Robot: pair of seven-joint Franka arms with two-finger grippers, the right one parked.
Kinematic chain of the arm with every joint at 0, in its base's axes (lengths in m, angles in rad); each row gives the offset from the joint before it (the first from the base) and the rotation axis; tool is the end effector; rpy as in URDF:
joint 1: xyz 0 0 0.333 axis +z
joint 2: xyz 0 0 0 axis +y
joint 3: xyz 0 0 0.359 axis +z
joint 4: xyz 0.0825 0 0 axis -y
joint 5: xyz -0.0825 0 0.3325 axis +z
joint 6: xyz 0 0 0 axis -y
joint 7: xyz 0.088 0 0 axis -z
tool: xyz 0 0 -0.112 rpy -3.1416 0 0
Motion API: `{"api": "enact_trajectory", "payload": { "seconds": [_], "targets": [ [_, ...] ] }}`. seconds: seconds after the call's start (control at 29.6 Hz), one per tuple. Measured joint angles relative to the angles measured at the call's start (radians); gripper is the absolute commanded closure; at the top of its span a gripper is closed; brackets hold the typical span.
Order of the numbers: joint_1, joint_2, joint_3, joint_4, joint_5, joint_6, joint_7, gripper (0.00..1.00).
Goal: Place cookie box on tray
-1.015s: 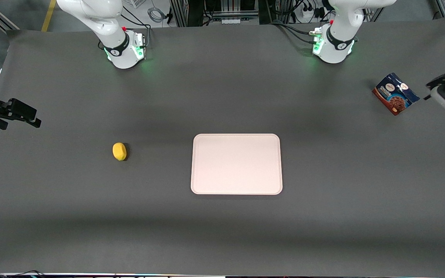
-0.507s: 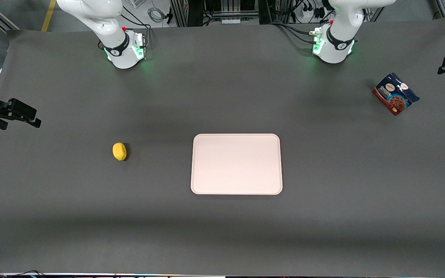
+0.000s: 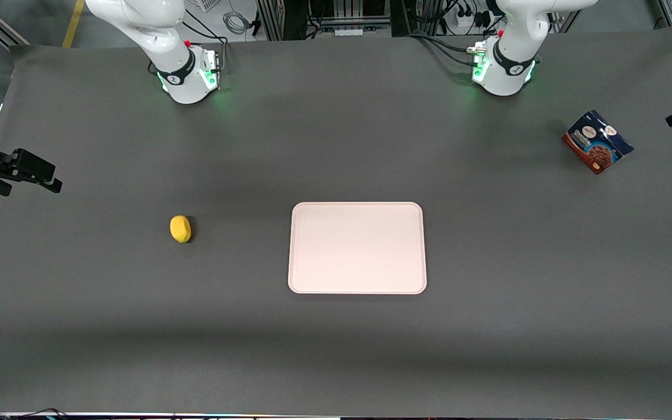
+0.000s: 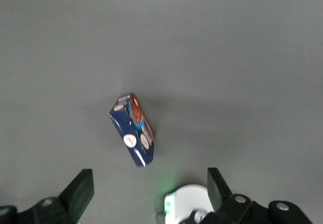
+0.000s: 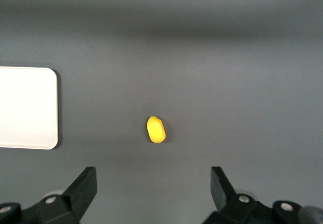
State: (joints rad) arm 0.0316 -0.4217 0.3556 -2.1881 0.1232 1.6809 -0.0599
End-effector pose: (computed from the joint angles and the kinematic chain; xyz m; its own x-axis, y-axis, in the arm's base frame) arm 0.3154 0.1695 0.5796 0.9198 0.3774 -0.1078 0.3812 -0.9244 0.0163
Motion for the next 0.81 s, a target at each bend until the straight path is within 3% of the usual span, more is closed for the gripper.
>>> {"api": "enact_trajectory", "payload": {
  "seconds": [0.54,0.81],
  "targets": [
    [0.024,-0.069,0.117,-0.252,0.097,0.261,-0.018,0.0],
    [0.027,-0.062,0.137,-0.295,0.112,0.276,-0.018,0.0]
  ]
}}
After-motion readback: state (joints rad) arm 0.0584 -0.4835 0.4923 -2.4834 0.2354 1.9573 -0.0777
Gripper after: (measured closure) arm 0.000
